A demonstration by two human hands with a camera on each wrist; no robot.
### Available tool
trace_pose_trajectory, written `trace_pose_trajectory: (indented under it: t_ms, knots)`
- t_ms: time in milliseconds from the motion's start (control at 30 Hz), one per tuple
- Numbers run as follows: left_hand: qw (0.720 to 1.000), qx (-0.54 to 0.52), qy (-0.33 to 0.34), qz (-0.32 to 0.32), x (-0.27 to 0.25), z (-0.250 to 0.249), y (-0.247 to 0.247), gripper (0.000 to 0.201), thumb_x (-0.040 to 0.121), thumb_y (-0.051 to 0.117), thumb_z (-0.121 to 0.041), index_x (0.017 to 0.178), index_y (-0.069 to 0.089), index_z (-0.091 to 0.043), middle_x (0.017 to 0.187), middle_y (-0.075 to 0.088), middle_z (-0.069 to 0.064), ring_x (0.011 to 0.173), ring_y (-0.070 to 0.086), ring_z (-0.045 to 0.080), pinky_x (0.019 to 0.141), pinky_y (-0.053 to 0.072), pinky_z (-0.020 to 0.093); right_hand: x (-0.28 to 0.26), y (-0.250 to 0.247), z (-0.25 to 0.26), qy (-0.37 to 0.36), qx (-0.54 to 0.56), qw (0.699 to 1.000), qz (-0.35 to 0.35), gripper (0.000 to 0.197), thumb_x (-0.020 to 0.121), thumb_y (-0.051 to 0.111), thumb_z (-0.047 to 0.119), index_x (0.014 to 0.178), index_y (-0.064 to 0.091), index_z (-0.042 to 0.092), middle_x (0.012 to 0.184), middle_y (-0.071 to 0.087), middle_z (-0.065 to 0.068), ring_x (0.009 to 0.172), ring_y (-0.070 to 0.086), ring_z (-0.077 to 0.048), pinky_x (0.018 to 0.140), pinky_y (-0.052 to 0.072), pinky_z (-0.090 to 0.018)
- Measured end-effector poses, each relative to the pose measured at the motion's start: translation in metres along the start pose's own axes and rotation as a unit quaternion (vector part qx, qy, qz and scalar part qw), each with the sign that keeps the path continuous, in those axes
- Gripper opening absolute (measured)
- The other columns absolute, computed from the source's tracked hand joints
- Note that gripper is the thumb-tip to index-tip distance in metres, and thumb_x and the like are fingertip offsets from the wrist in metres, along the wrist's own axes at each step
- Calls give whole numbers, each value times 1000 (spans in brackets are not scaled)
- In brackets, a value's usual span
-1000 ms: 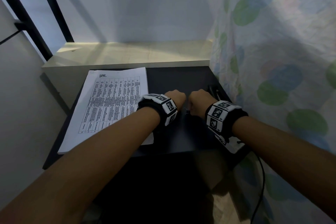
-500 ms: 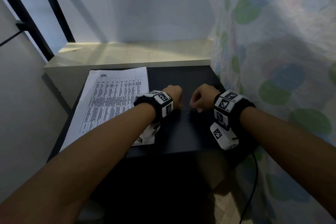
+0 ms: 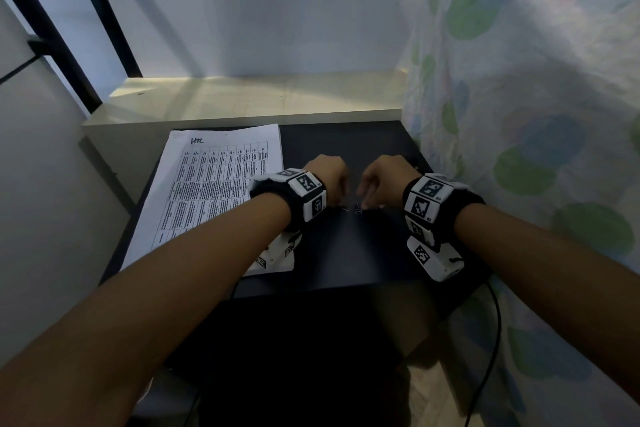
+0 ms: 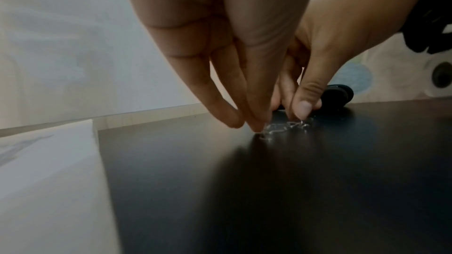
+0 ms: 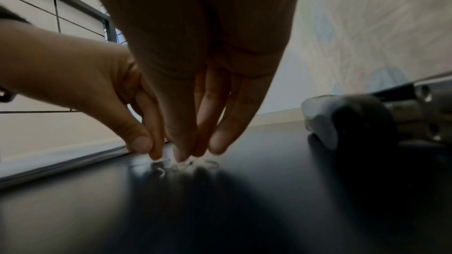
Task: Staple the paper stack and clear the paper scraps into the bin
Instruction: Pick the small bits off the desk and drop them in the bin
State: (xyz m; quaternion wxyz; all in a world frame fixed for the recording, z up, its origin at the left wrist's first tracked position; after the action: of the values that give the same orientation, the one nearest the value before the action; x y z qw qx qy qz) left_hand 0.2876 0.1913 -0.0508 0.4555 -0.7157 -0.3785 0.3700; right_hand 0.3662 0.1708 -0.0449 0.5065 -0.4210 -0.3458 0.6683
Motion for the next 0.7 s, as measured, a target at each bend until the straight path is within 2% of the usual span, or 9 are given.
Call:
trace_pose_trajectory:
  t_ms: [133, 233, 300, 400, 467, 533, 600, 700]
  knots:
    - [1000, 1, -2, -12, -1, 3, -1, 14, 76, 69, -9, 88, 73, -14, 101, 74, 5, 96, 68, 22, 86, 55, 31, 0, -5, -2, 2, 2, 999, -35, 13, 66, 81, 13, 75, 72, 15, 67, 62, 6, 66, 57, -8, 53, 39, -11]
    - [1000, 1, -2, -9, -2, 5, -1, 13, 74, 73, -13, 87, 73, -14, 99, 74, 5, 95, 69, 21, 83, 55, 30, 2, -1, -6, -1, 29, 999, -18, 24, 69, 77, 8, 59, 60, 23, 60, 57, 11, 56, 53, -2, 56, 43, -15]
    - [1000, 2, -3, 1, -3, 5, 2, 15, 74, 73, -14, 89, 73, -13, 100, 74, 6, 96, 68, 22, 87, 56, 32, 4, 1, -8, -3, 34, 999, -11, 28, 72, 70, 5, 58, 57, 25, 59, 57, 11, 54, 53, -1, 62, 46, -21]
    - [1000, 6, -14, 21, -4, 8, 8, 23, 72, 75, -17, 93, 72, -12, 103, 74, 7, 99, 68, 23, 89, 55, 34, 8, 5, -9, 3, 31, 1000, 0, 27, 74, 68, 4, 58, 59, 24, 57, 59, 8, 44, 56, 0, 63, 52, -20]
    - [999, 13, -21, 45, -4, 9, 14, 31, 71, 77, -20, 100, 70, -12, 108, 72, 6, 102, 67, 23, 90, 55, 33, 8, 5, -8, 6, 23, 1000, 12, 21, 74, 69, 4, 62, 65, 20, 57, 61, 7, 43, 57, 2, 69, 54, -23]
    - [997, 14, -26, 64, -4, 10, 17, 37, 72, 78, -20, 107, 69, -12, 113, 70, 7, 106, 66, 24, 92, 53, 33, 8, 0, -9, 10, 10, 1000, 13, 11, 75, 70, 5, 76, 71, 16, 66, 64, 4, 52, 57, -2, 73, 54, -25]
    - [997, 12, -31, 69, -2, 9, 16, 38, 73, 77, -18, 110, 69, -11, 115, 70, 8, 108, 65, 25, 93, 53, 33, 7, -2, -16, 31, -16, 999, 27, 17, 75, 72, 5, 90, 72, 13, 82, 69, -2, 57, 58, -8, 70, 55, -27]
    - [998, 3, -42, 53, 1, 4, 15, 32, 76, 73, -13, 108, 71, -11, 115, 70, 10, 106, 66, 26, 90, 54, 31, 4, 13, -25, 56, -22, 994, 95, 36, 74, 76, 6, 108, 67, 9, 107, 70, -10, 63, 63, -17, 66, 55, -25]
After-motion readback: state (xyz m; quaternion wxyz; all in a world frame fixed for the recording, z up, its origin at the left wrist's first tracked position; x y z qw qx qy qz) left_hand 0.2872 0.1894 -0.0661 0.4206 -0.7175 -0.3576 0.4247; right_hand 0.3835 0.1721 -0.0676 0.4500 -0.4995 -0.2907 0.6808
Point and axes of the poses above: each hand's wrist, its own x-axis towards the middle knuckle, its own y-axis out of the palm, z = x × y, the point moved 10 cm from there along x, towards the middle knuckle
